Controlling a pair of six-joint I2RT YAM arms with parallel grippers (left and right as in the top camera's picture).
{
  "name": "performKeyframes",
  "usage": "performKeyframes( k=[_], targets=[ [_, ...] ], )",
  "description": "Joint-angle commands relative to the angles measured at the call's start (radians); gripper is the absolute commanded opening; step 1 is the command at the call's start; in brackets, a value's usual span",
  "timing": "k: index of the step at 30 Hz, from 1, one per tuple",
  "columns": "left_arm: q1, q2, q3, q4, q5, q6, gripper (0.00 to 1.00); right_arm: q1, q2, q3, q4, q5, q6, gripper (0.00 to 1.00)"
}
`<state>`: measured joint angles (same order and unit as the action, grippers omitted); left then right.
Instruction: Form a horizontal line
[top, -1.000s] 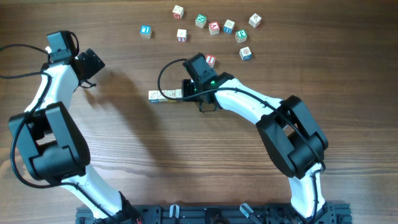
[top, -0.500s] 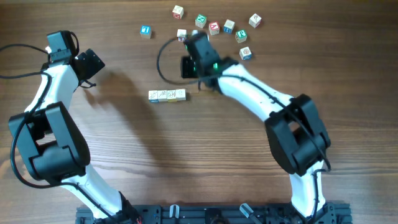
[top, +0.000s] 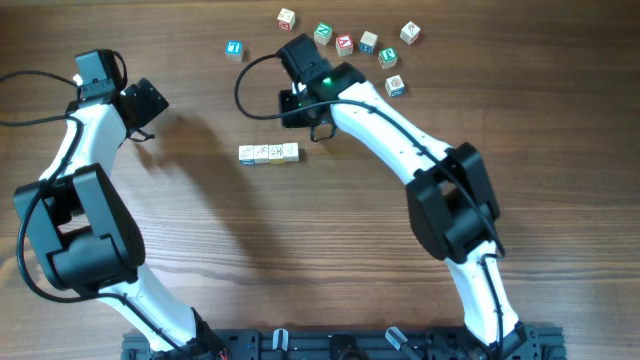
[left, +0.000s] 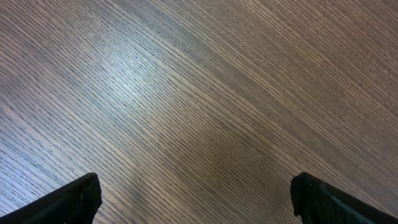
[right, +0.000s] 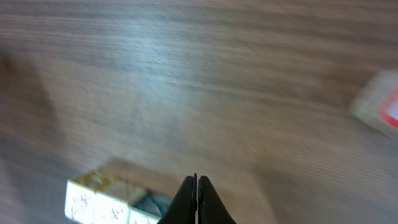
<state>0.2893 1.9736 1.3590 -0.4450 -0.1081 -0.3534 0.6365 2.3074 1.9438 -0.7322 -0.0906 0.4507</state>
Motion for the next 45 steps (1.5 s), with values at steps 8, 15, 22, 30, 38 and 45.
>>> performKeyframes(
  k=[8, 15, 22, 30, 38, 45],
  targets=[
    [0.003, 0.007, 0.0, 0.0, -0.01, 0.005, 1.0, 0.04, 0.132, 0.011, 0.096, 0.002, -0.04, 0.04],
    [0.003, 0.007, 0.0, 0.0, -0.01, 0.005, 1.0, 0.04, 0.14, 0.011, 0.076, 0.007, -0.039, 0.04],
    [0.003, 0.007, 0.0, 0.0, -0.01, 0.005, 1.0, 0.04, 0.14, 0.011, 0.037, 0.003, -0.03, 0.04],
    [0.003, 0.007, 0.0, 0.0, -0.01, 0.005, 1.0, 0.04, 0.14, 0.011, 0.027, -0.023, -0.028, 0.04],
    [0.003, 0.007, 0.0, 0.0, -0.01, 0.005, 1.0, 0.04, 0.14, 0.011, 0.013, -0.032, -0.021, 0.04],
    [0.003, 0.007, 0.0, 0.0, -0.01, 0.005, 1.0, 0.04, 0.14, 0.011, 0.0, -0.048, -0.002, 0.04]
  ],
)
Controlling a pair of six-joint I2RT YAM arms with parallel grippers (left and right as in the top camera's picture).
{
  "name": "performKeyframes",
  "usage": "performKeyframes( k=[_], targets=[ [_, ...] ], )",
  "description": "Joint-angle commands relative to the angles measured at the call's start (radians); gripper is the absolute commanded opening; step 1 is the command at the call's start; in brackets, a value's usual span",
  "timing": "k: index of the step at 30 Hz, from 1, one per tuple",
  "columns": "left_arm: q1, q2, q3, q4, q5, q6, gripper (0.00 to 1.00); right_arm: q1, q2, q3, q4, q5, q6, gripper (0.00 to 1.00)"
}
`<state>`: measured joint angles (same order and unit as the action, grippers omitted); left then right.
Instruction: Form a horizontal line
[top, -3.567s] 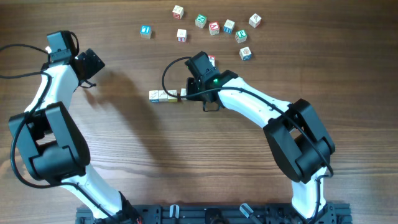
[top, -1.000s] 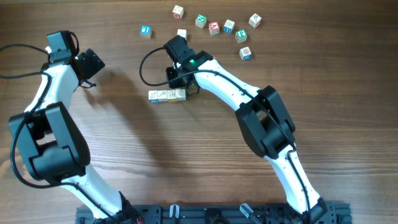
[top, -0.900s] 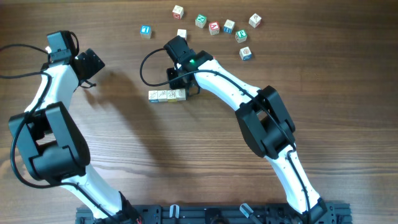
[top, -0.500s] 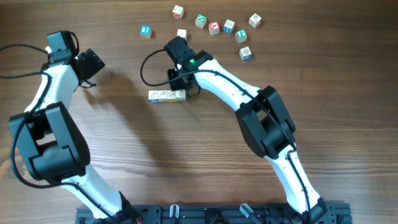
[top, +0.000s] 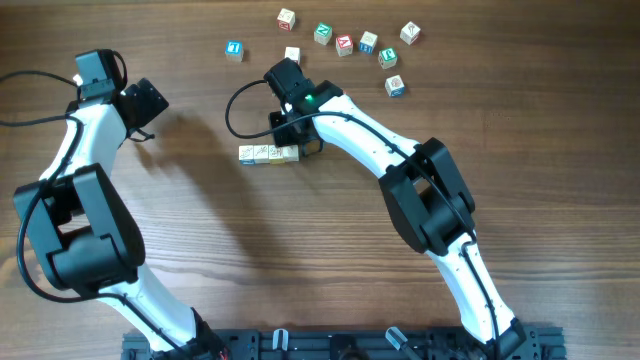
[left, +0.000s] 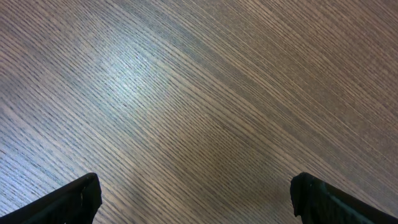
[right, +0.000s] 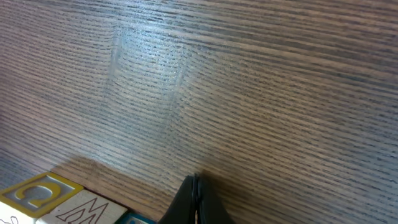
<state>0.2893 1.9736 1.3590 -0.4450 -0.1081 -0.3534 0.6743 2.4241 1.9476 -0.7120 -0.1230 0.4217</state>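
Note:
A short row of letter blocks (top: 268, 153) lies left to right in the middle of the wooden table. My right gripper (top: 305, 146) is shut with nothing in it, its tip low over the wood just off the row's right end. In the right wrist view the shut tip (right: 196, 182) points at bare wood, and a yellow C block (right: 34, 190) and a W block (right: 74, 210) show at the bottom left. My left gripper (left: 196, 200) is open over bare wood, seen at the far left (top: 140, 102) from overhead.
Several loose letter blocks lie scattered along the far edge, from a blue one (top: 233, 48) through a white one (top: 292, 54) to one at the right (top: 395, 86). Black cables trail from both arms.
My right gripper, still shut, has moved left and toward the row, and is now by its right end. A white block behind the arm has come into view. The left arm has not moved.

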Motion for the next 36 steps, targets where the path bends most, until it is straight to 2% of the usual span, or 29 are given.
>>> performKeyframes(
  k=[1, 11, 14, 21, 22, 26, 31, 36],
  targets=[
    [0.003, 0.007, 0.0, 0.0, -0.01, 0.005, 1.0, 0.003, 0.023, 0.008, -0.023, -0.016, 0.03, 0.04],
    [0.003, 0.007, 0.0, 0.0, -0.01, 0.005, 1.0, 0.0, 0.023, 0.008, -0.023, 0.006, 0.03, 0.04],
    [0.003, 0.007, 0.0, 0.0, -0.01, 0.005, 1.0, -0.007, 0.018, 0.01, 0.055, 0.116, 0.023, 0.04],
    [0.003, 0.007, 0.0, 0.0, -0.01, 0.005, 1.0, -0.144, -0.108, 0.012, 0.074, 0.134, 0.023, 0.09],
    [0.003, 0.007, 0.0, 0.0, -0.01, 0.005, 1.0, -0.179, -0.122, 0.012, 0.05, 0.134, 0.023, 0.18],
    [0.003, 0.007, 0.0, 0.0, -0.01, 0.005, 1.0, -0.27, -0.127, 0.012, -0.078, 0.13, 0.023, 0.34],
    [0.003, 0.007, 0.0, 0.0, -0.01, 0.005, 1.0, -0.319, -0.127, 0.008, -0.15, 0.131, -0.059, 1.0],
    [0.003, 0.007, 0.0, 0.0, -0.01, 0.005, 1.0, -0.321, -0.127, 0.008, -0.16, 0.13, -0.071, 1.0]
  ],
)
